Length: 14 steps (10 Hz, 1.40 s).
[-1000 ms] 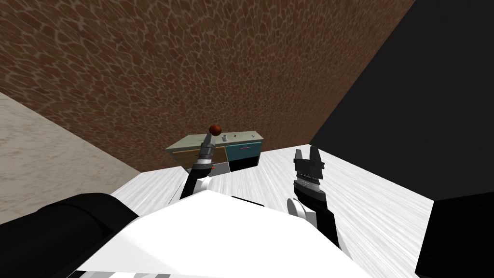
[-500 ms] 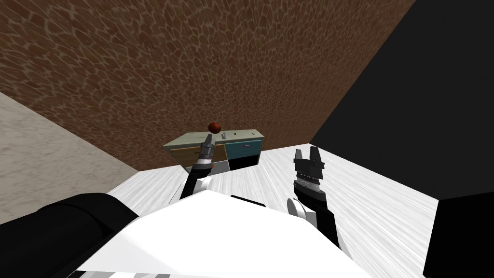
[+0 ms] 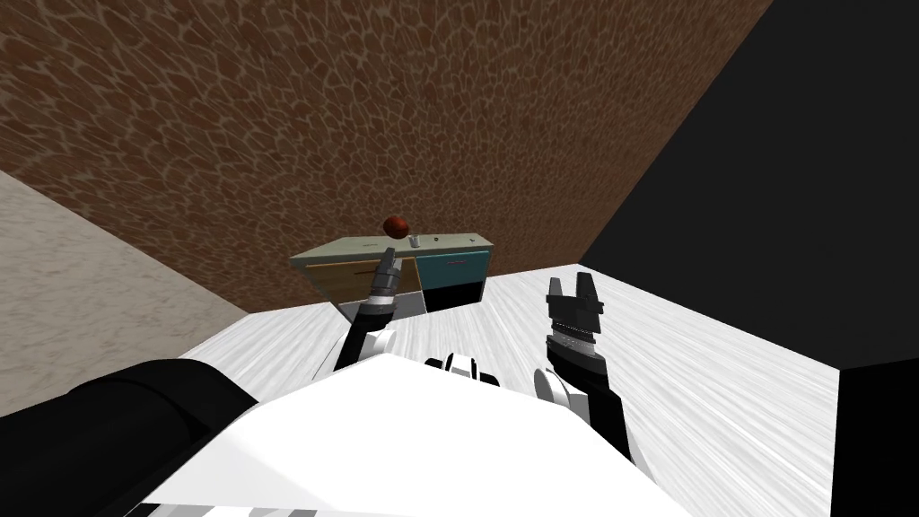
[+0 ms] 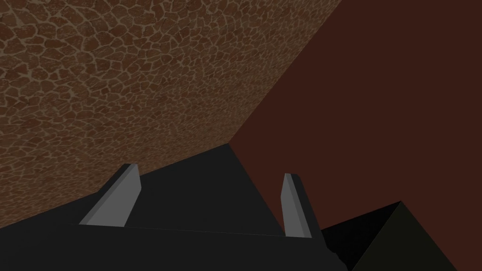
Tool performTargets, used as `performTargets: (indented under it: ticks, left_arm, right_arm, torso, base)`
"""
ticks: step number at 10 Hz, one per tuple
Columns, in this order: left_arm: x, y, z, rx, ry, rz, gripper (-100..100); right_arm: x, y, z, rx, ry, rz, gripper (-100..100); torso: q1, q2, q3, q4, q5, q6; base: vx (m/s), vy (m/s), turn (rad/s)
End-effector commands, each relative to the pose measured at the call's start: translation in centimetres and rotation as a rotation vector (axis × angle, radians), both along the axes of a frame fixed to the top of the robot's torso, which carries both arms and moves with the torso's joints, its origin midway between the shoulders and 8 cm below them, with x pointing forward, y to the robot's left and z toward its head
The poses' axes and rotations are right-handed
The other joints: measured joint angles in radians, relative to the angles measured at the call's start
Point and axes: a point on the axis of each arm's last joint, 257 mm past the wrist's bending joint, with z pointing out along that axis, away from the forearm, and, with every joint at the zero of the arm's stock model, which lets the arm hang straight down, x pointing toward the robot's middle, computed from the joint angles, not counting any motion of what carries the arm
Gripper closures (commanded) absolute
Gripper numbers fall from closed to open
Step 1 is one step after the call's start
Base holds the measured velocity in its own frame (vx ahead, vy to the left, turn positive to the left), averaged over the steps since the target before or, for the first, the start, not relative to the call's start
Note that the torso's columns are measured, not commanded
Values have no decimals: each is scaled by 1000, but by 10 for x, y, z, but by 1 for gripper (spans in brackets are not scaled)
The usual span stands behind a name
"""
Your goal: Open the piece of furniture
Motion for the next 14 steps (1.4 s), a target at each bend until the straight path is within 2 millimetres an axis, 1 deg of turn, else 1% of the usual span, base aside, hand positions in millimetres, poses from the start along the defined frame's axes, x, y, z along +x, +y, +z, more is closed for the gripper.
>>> performTargets:
  ticks: [1, 3, 6, 10, 14]
  left_arm:
    - [7, -5, -11, 60, 31, -32, -100]
    - [14, -4, -25, 90, 62, -47, -100]
    - [27, 3, -51, 109, 114, -54, -100]
    - [41, 18, -90, 100, 183, -45, -100]
    - [52, 35, -128, 77, 246, -30, -100]
  right_arm:
    - [0, 0, 0, 0, 0, 0, 0]
    - [0, 0, 0, 0, 0, 0, 0]
    - [0, 0, 0, 0, 0, 0, 0]
    - [0, 0, 0, 0, 0, 0, 0]
    - [0, 0, 0, 0, 0, 0, 0]
  torso:
    - [0, 8, -20, 10, 0, 0]
    - [0, 11, -26, 13, 0, 0]
    - [0, 12, -26, 14, 0, 0]
    - [1, 14, -24, 14, 0, 0]
    - [0, 14, -24, 14, 0, 0]
  base:
    - [61, -24, 16]
    - [84, -22, 24]
    - [129, -47, 27]
    - [138, -57, 36]
    - [130, -64, 34]
